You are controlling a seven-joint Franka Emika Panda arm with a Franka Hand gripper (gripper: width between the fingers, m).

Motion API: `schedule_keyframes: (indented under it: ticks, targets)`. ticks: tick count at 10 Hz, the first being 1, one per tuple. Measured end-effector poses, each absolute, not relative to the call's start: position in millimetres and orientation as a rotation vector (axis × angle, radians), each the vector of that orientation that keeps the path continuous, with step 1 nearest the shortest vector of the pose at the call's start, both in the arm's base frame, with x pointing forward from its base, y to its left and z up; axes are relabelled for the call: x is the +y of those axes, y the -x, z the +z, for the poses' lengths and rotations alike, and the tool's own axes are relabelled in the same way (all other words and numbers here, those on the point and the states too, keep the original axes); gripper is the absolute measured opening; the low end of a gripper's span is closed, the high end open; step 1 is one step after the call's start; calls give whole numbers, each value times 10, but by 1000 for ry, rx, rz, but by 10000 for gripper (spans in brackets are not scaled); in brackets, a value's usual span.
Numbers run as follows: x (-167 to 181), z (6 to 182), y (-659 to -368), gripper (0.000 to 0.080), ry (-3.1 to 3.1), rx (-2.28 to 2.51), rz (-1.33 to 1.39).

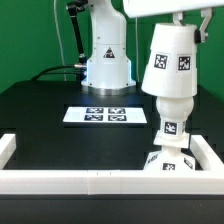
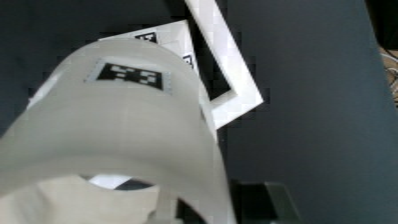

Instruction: Assemble lamp

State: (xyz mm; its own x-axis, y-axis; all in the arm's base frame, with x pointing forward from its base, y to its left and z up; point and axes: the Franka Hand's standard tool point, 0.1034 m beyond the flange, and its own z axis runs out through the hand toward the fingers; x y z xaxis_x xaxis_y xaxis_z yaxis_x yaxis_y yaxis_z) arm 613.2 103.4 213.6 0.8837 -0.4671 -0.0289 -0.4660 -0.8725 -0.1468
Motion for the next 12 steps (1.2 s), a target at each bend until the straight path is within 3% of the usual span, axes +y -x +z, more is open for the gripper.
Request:
schedule_keyframes:
  ticks: [6,11,12]
  targets:
    - [1087,1756,-6146,45,2931,714,-12]
    - [1022,1649,-6108,51,2935,724,-19]
    - [1006,1643,-6104,254,2935,727,-17]
